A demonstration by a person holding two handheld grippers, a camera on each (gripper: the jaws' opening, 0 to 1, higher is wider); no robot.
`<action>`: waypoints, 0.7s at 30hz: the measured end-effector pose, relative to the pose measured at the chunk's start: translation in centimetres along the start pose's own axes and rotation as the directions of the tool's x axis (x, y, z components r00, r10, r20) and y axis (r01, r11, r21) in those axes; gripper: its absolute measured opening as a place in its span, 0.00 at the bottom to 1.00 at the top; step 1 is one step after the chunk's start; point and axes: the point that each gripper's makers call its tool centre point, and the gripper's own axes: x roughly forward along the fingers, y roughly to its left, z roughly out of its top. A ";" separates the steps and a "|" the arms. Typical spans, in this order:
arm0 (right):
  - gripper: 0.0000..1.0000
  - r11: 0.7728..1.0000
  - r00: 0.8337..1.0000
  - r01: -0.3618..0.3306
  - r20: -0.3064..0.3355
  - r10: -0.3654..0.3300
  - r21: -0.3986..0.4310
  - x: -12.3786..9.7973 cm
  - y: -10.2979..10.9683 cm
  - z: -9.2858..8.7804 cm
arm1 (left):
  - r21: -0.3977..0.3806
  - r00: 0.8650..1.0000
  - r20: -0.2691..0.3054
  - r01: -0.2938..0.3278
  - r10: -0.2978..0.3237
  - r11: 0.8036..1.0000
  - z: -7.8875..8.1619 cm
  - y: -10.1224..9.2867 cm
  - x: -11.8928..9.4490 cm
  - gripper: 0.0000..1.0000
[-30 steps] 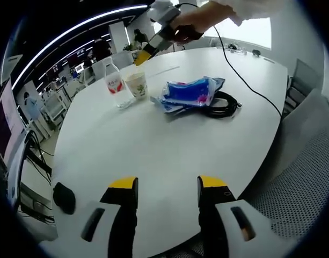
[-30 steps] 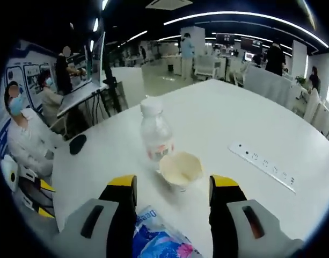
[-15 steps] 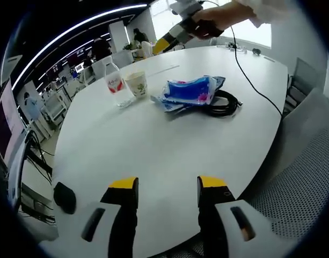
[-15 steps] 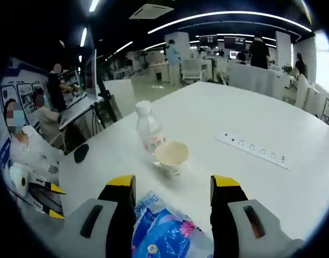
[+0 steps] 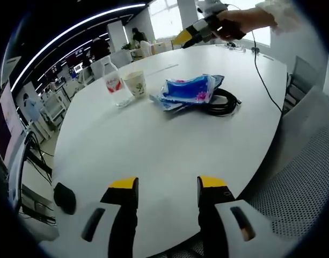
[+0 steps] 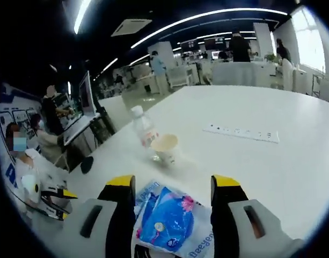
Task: Arrange the tabletop items into an orderly group along one side of the table until the central work area is clear of visible clutter.
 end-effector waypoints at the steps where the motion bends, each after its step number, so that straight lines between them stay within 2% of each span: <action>1: 0.55 1.000 1.000 0.003 0.002 -0.003 0.001 -0.4 0.0 -0.3 | 0.000 1.000 0.000 0.001 -0.001 1.000 0.0 0.0 0.0 0.43; 7: 0.57 0.999 1.000 0.009 0.017 -0.010 0.049 -1.9 0.1 -1.5 | 0.012 1.000 -0.007 0.005 -0.005 1.000 -0.1 -0.2 0.0 0.44; 10: 0.57 0.995 0.999 0.009 0.030 -0.012 0.100 -2.9 0.1 -2.4 | 0.014 1.000 -0.006 0.007 -0.007 1.000 0.0 -0.3 0.0 0.44; 21: 0.58 0.990 0.999 0.023 0.024 -0.027 0.137 -4.8 -0.1 -4.7 | 0.025 1.000 -0.015 0.009 -0.008 1.000 -0.2 -0.4 0.0 0.46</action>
